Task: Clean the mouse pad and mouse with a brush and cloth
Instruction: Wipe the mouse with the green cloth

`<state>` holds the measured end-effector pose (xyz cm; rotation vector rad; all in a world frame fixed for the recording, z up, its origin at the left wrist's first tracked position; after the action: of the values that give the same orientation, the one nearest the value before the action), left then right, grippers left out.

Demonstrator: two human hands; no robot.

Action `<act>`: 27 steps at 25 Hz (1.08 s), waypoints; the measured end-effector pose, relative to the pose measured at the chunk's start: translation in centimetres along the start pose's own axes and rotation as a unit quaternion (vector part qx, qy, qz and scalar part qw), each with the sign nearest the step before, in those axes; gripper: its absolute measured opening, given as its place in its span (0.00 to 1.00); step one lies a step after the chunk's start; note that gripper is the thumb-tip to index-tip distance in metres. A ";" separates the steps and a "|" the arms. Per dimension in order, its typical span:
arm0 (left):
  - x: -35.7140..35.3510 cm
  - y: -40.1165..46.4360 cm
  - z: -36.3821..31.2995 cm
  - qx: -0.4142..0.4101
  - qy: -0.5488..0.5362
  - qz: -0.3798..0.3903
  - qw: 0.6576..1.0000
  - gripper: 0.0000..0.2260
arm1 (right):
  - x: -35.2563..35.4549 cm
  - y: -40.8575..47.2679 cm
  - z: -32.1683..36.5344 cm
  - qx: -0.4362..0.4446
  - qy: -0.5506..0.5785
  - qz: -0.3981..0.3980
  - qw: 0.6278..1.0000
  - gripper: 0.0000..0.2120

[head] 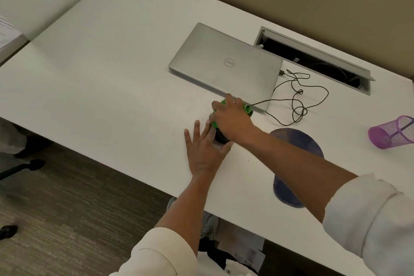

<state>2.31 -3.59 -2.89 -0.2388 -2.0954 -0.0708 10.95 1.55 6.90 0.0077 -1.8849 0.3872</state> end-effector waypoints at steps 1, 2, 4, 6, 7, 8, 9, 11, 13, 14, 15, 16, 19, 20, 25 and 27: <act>0.0 0.0 0.0 0.002 0.001 0.003 1.000 0.37 | -0.2 -0.7 0.4 -0.004 0.015 -0.008 1.000 0.14; 0.0 0.0 -0.1 0.004 0.001 0.006 1.000 0.37 | -0.3 -1.5 0.4 -0.011 0.041 -0.016 0.999 0.15; 0.0 0.0 -0.1 0.006 -0.002 0.005 1.000 0.35 | -0.6 -3.1 -0.1 -0.007 0.082 -0.037 0.996 0.16; 0.1 0.0 -0.1 0.002 0.004 0.006 1.000 0.34 | -1.0 -4.6 -0.6 0.028 0.099 -0.052 0.993 0.20; 0.1 0.0 -0.1 -0.001 0.013 0.008 1.000 0.34 | -1.4 -5.4 -0.8 0.053 0.099 -0.053 0.992 0.23; 0.2 -0.1 -0.1 -0.005 0.021 0.011 1.000 0.36 | -1.8 -6.1 -1.0 0.077 0.091 -0.053 0.991 0.24; 0.2 -0.1 0.0 -0.008 0.026 0.014 1.000 0.38 | -2.3 -6.8 -1.4 0.090 0.079 -0.055 0.991 0.25; 0.1 -0.1 0.0 -0.012 0.028 0.015 0.999 0.39 | -2.8 -7.6 -2.6 0.072 0.064 -0.066 0.993 0.26; 0.1 -0.1 0.1 -0.009 0.027 0.009 1.000 0.39 | -3.3 -7.8 -3.9 0.029 0.044 -0.064 0.997 0.25; 0.1 -0.1 0.1 -0.005 0.024 0.007 1.000 0.39 | -3.6 -7.8 -4.6 0.002 0.038 -0.053 0.998 0.25; 0.0 -0.1 0.2 -0.002 0.021 0.005 1.000 0.39 | -3.9 -7.8 -5.3 -0.033 0.048 -0.045 0.997 0.26; -0.1 -0.1 0.2 -0.002 0.019 0.002 1.000 0.39 | -4.0 -7.8 -6.1 -0.069 0.069 -0.044 0.994 0.29; -0.2 -0.1 0.2 -0.001 0.021 0.001 1.000 0.39 | -4.1 -7.2 -6.0 -0.130 0.110 -0.066 0.983 0.31; -0.2 0.0 0.2 -0.001 0.020 0.002 1.000 0.39 | -4.0 -7.1 -5.3 -0.135 0.118 -0.071 0.981 0.31; -0.2 0.0 0.2 -0.005 0.021 0.004 1.000 0.39 | -5.0 -8.8 -2.2 -0.079 0.169 -0.074 0.980 0.30; -0.2 -0.1 0.2 -0.005 0.021 0.004 1.000 0.39 | -5.6 -9.4 -3.0 -0.060 0.174 -0.060 0.981 0.31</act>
<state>2.22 -3.65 -3.16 -0.2508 -2.0517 -0.0809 17.46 -7.56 5.13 -0.0259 -1.5490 0.1779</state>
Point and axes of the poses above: each hand's wrist, its own y-axis towards the middle knuckle, its own x-axis out of the back of the hand, z = x × y, the point moved 4 cm from there along y, towards the middle knuckle, and after that the axes turned 2 degrees about -y, right-handed, at the moved point
